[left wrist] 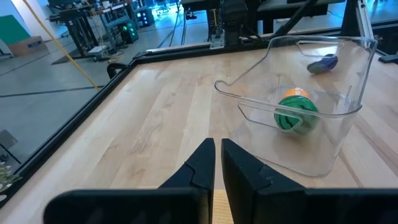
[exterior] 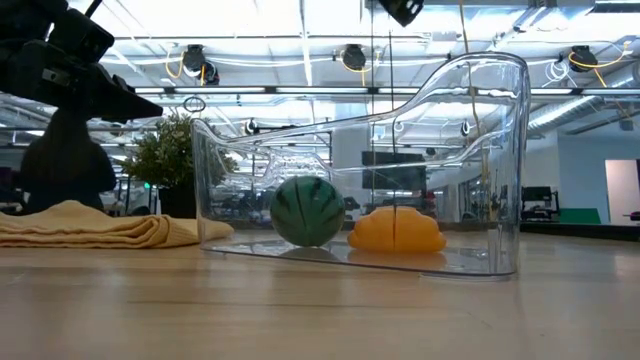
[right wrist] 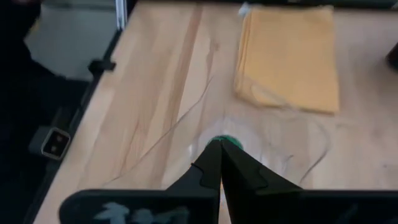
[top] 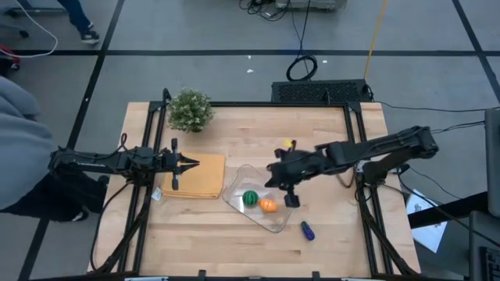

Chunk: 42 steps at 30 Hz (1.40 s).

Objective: Pick and placing Produce into tupperware
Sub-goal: Put the purple eggplant into the transparent bin

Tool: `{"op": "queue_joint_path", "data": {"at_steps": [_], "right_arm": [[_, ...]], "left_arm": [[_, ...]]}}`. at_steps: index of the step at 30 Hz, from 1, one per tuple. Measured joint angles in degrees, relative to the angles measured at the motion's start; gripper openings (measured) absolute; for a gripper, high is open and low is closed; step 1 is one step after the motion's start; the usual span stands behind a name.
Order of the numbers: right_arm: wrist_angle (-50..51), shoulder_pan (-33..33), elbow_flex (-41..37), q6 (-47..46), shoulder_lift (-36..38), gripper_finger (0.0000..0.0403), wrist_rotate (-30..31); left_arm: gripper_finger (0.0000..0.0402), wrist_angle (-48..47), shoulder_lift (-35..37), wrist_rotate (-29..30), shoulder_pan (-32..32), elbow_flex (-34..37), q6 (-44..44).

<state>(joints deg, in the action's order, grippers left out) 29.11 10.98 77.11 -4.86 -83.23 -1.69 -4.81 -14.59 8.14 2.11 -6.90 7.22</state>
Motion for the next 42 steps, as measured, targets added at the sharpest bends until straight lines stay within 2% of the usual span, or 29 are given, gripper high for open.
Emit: {"op": "queue_joint_path", "data": {"at_steps": [14,18,22,35,42], "right_arm": [[-13.72,-3.95,-19.13,1.25,19.2,0.0,-0.11],[-19.75,-5.13,-26.28,0.73,24.28,0.0,-3.06],[-24.31,-6.37,-31.95,-1.35,28.57,0.0,-3.16],[-28.73,-6.3,-37.65,0.48,37.44,0.0,-6.1],[-32.79,-6.3,-42.81,-0.31,40.88,0.0,-6.08]], "left_arm": [[0.0033,-0.14,-0.01,0.69,0.0,0.0,0.0],[0.0033,-0.14,-0.02,0.94,0.0,0.0,0.0],[0.0033,-0.12,-0.01,0.96,0.0,0.0,0.0],[0.0033,0.41,-0.01,0.98,0.0,0.0,1.71],[0.0033,7.92,0.04,0.95,0.16,0.0,4.06]]}}
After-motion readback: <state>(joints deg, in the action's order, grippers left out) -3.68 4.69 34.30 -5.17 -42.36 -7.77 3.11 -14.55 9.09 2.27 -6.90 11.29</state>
